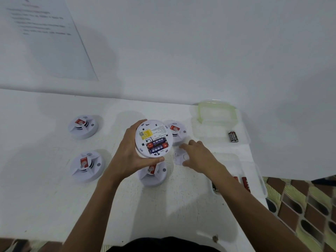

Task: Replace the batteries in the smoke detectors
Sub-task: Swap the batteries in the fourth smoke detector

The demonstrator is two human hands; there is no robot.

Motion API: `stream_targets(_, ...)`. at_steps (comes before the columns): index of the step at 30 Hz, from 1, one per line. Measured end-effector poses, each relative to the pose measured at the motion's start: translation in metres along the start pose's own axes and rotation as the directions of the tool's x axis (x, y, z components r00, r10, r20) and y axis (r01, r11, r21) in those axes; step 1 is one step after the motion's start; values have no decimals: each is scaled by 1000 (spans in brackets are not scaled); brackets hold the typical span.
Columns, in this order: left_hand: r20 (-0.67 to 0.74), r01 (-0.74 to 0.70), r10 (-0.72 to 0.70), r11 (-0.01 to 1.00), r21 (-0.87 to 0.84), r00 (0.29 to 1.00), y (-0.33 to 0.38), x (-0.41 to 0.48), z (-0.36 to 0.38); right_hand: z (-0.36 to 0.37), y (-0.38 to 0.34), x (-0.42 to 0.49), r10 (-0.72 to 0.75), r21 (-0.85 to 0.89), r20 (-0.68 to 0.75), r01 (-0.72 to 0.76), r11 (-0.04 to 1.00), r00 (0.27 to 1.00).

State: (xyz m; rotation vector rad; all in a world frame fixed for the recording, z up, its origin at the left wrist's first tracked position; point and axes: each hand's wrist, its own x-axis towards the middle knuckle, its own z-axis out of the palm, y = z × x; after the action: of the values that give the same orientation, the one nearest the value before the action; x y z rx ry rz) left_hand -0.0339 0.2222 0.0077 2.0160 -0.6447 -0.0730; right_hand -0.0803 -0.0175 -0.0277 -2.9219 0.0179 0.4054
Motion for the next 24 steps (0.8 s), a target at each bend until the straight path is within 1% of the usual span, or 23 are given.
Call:
stream_targets(4, 3, 0, 0, 1000, 2, 1000, -2, 0, 0, 0, 2, 3, -25, 21, -43, 26, 999, 999)
stream_targets(6, 1, -2, 2, 1000, 6, 1000, -3, 0, 1, -4, 1, 1, -33, 147, -50, 40, 988, 998)
stream_targets(8, 2, -1, 1, 1000, 13, 1000, -3, 0, 0, -12, 0, -2, -39, 316, -57, 55, 947, 998)
stream_targets(11, 3, 11, -11, 1000, 3, 1000, -2, 0, 0, -31, -3, -11, -28, 567, -108, 85, 820, 994)
stream_targets(14, 5, 12, -12, 1000, 2, 1000, 1, 1, 0, -54, -16, -25, 30, 772, -162, 108, 626, 986)
stream_targets(16, 11, 8, -8, 1000, 9, 1000, 3, 1, 1, -66, -25, -33, 46, 858, -175, 129, 497, 984)
stream_targets(18, 16, -1, 1, 1000, 24, 1000, 4, 2, 2, -72, -31, -37, 32, 886, -218, 184, 425, 975)
stream_targets(19, 18, -11, 10, 1000, 28, 1000, 5, 2, 2, -74, -33, -38, 31, 890, -237, 204, 408, 971)
stream_targets(21, 19, -39, 38, 999, 30, 999, 8, 2, 2, -76, -39, -39, 65, 884, -275, 225, 410, 959)
stream_targets(24, 21, -63, 62, 998, 26, 998, 12, 2, 2, -79, -52, -40, 174, 838, -355, 231, 494, 918)
